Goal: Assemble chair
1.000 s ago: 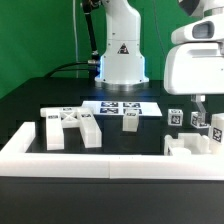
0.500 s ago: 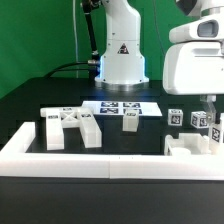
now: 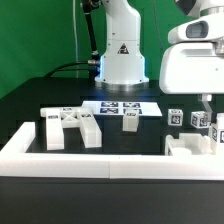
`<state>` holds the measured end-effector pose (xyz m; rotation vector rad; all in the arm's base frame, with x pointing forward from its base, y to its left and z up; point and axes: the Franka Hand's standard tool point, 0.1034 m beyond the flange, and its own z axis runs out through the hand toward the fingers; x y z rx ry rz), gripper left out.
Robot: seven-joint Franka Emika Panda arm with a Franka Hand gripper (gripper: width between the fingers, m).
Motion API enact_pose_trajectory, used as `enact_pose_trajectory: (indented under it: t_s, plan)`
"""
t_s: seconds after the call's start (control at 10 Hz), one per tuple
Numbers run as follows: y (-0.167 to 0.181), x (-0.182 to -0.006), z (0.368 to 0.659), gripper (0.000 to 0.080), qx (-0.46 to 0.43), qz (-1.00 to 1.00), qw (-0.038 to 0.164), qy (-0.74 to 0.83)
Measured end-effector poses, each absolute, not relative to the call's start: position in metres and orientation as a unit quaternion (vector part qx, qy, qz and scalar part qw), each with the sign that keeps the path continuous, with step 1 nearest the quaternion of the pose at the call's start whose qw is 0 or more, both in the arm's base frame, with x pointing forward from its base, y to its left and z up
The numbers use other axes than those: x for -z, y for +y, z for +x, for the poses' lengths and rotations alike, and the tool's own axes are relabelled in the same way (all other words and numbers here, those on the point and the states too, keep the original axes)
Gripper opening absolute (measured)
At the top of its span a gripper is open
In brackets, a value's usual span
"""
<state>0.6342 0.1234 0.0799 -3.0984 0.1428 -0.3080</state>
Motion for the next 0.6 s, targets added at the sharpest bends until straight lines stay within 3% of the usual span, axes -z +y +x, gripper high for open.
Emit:
enact_pose_trajectory:
  t_s: [0.6]
  plan:
    - [0.1248, -0.0788, 0.6328, 0.0291, 0.086, -0.935, 0.045, 0.342]
